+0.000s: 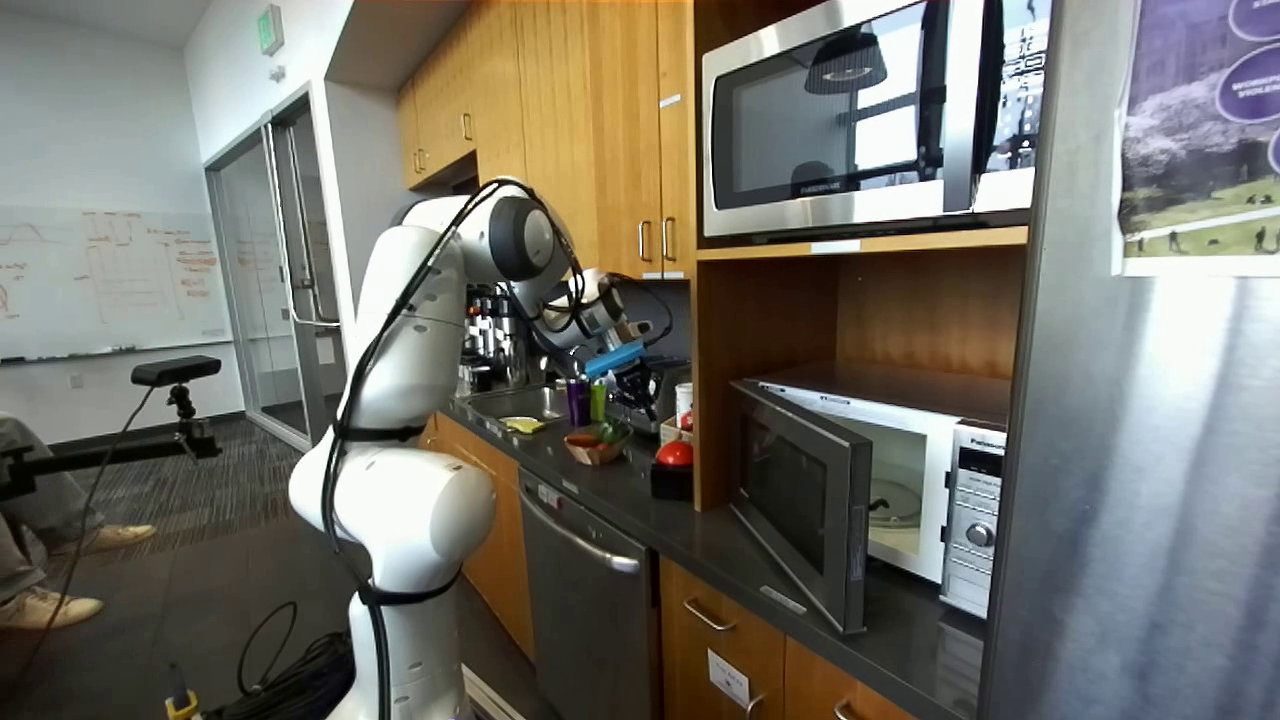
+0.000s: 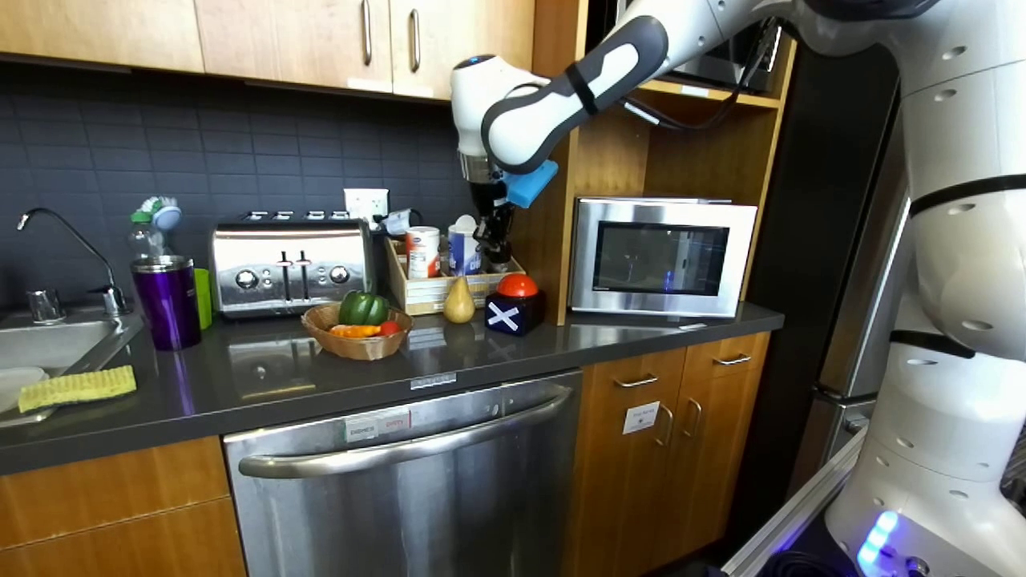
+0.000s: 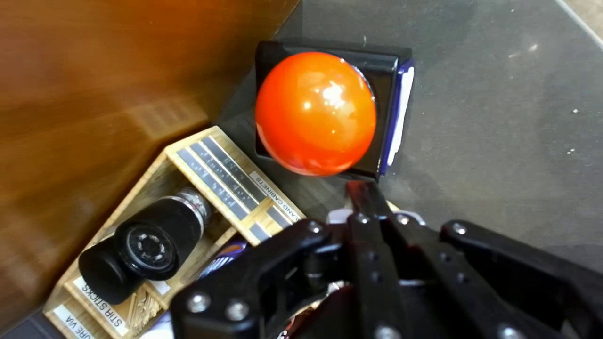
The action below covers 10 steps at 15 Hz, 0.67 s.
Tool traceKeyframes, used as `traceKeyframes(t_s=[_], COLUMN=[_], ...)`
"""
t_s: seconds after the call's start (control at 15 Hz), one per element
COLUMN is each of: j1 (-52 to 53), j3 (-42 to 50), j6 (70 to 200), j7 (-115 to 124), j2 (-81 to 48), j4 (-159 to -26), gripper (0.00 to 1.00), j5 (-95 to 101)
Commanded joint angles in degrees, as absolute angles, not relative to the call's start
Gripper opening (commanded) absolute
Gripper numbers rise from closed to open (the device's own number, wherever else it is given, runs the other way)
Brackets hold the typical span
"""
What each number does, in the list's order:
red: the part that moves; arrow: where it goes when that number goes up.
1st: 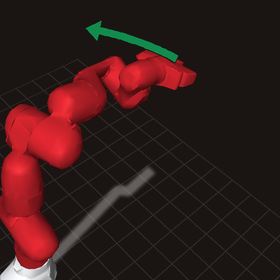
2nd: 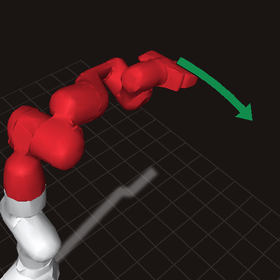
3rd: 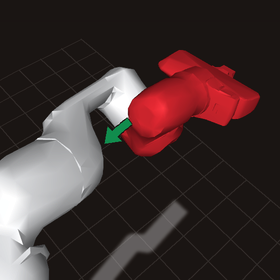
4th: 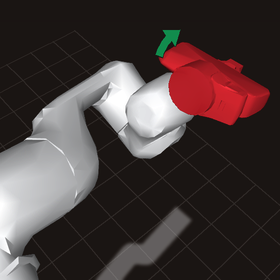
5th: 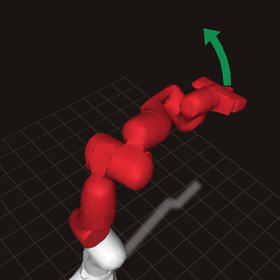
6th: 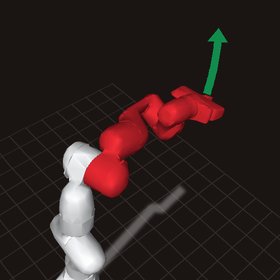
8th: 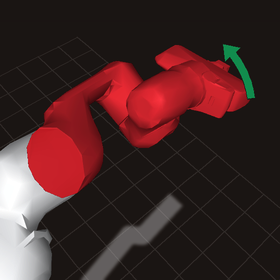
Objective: Press the red button
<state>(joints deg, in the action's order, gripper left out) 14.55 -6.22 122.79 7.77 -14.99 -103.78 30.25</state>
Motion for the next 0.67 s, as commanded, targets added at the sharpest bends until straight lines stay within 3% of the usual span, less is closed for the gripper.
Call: traceKeyframes(t_s=[0.0, 0.6], j1=[15.1, 12.3], j3=[-7.4, -8.8], j6=[119.3, 110.3], j7=[8.7, 3.9], j2=[-9.4, 0.9], j4=[-108.8, -119.5], gripper=[0.00, 0.00], j5=[28.6, 15.9])
